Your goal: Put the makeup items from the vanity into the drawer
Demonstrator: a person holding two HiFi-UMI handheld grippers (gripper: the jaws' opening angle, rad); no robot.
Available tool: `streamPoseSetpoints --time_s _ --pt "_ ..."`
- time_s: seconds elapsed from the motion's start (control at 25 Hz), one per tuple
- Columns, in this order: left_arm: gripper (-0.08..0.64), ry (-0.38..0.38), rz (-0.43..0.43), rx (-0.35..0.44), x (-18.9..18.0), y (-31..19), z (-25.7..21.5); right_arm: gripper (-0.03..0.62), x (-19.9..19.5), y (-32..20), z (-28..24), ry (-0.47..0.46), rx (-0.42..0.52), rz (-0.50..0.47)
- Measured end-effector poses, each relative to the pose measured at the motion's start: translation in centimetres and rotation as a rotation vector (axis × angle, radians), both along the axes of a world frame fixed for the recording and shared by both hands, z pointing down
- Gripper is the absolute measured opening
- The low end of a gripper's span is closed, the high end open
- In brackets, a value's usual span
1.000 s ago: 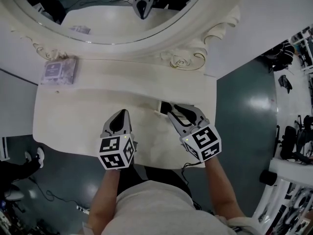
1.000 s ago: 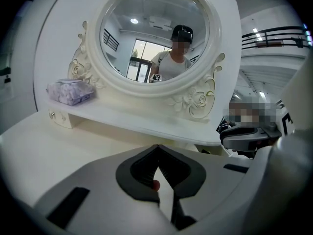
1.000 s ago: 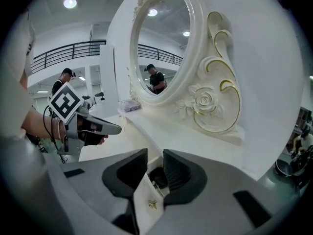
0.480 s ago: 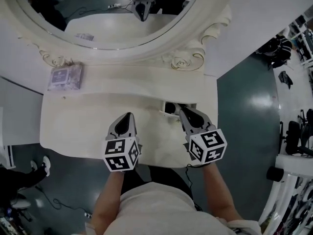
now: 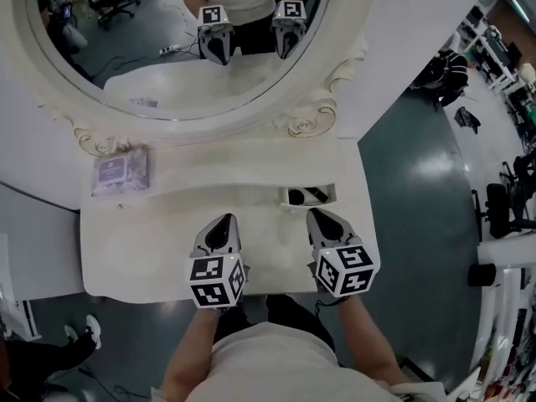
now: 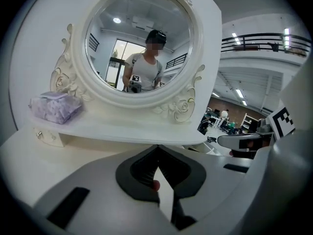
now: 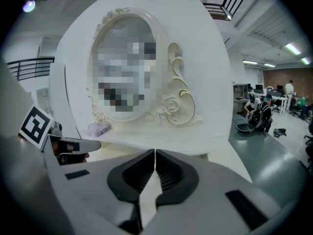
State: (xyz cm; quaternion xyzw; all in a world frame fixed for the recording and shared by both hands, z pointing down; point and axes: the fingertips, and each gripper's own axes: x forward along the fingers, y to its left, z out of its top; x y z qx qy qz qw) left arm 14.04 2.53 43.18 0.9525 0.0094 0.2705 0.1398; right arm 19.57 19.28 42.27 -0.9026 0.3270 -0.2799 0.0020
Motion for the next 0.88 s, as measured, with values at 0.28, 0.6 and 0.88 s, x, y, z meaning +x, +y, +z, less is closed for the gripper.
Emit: streamPoseSetpoints --time_s 0.28,0.6,0.88 --pt "0.005 0.046 0.081 -0.019 -2.0 -2.3 -1.2 0.023 -3.5 -1.3 -1.1 0.032 -0.033 0.144" --pt "0.005 0.072 0.139 -0.04 -5.4 -4.5 -1.9 0.023 -8.2 -2.6 -2.5 0.086 -0.077 0.256" --pt "0.005 0.074 0.193 -0.06 -6.9 -4.3 -1.5 0.023 -11.2 -2.1 -2.9 0.09 -0.096 0.325"
